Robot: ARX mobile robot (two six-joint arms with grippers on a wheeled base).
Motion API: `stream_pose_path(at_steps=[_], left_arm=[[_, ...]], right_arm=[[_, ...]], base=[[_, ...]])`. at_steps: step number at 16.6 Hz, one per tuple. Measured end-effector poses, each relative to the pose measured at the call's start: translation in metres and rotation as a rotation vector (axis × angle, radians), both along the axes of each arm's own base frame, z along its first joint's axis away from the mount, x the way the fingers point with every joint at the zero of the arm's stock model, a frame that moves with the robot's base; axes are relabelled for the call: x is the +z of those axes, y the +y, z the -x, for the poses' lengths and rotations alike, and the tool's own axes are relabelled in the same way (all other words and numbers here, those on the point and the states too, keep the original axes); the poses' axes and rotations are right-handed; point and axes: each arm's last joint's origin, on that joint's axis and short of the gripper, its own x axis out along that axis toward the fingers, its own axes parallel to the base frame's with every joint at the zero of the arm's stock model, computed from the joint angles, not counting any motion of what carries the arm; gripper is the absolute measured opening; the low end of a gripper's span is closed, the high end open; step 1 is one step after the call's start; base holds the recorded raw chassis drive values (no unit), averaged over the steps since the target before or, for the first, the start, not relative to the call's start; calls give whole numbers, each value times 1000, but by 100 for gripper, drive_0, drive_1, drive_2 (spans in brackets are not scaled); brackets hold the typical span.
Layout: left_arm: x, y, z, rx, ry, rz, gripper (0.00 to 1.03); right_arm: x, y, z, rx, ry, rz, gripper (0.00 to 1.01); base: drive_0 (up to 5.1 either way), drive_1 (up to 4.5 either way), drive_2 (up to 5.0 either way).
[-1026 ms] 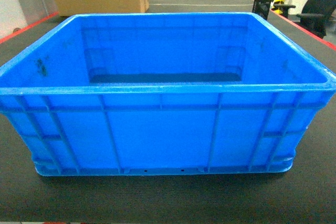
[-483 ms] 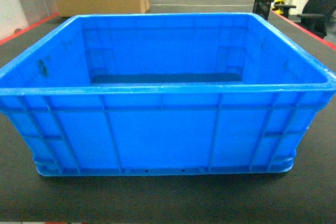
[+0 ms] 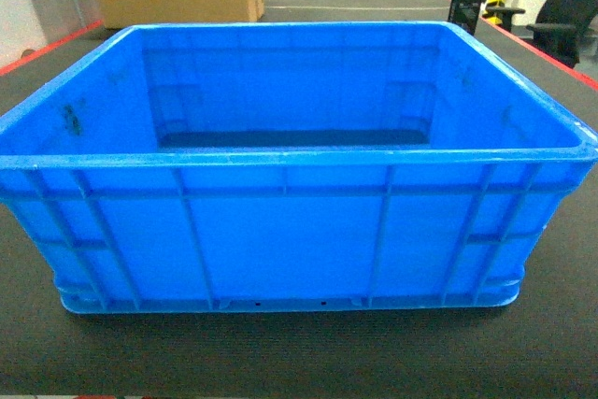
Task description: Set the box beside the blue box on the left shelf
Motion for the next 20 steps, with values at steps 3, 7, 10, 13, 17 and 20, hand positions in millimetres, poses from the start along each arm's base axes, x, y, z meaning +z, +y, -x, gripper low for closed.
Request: stream_pose_path(at_steps=[3,7,10,13,17,20], left_arm=[[-13,2,-65,6,150,37,98],[-33,0,-97,25,231,53,98],[-40,-10,-111,-5,263,55,98],[-55,-16,-125,-6,339,60,98],[-58,-16,-134,16,381,70,98],[-58,-16,-134,21,393,71,85]], right_arm=[[-3,11,-72,-22,186,-68,98],[-5,20,-116,-47,286,-125,98],[-11,31,-133,-36,368,-138,98],[-25,36,-145,-49,467,-188,98],[-42,40,-148,-44,571,-249,98],[-40,44,-149,-42,548,-240,77]], base=[[0,0,0],[0,0,0],[0,0,0],[0,0,0],[0,0,0],[0,0,0]])
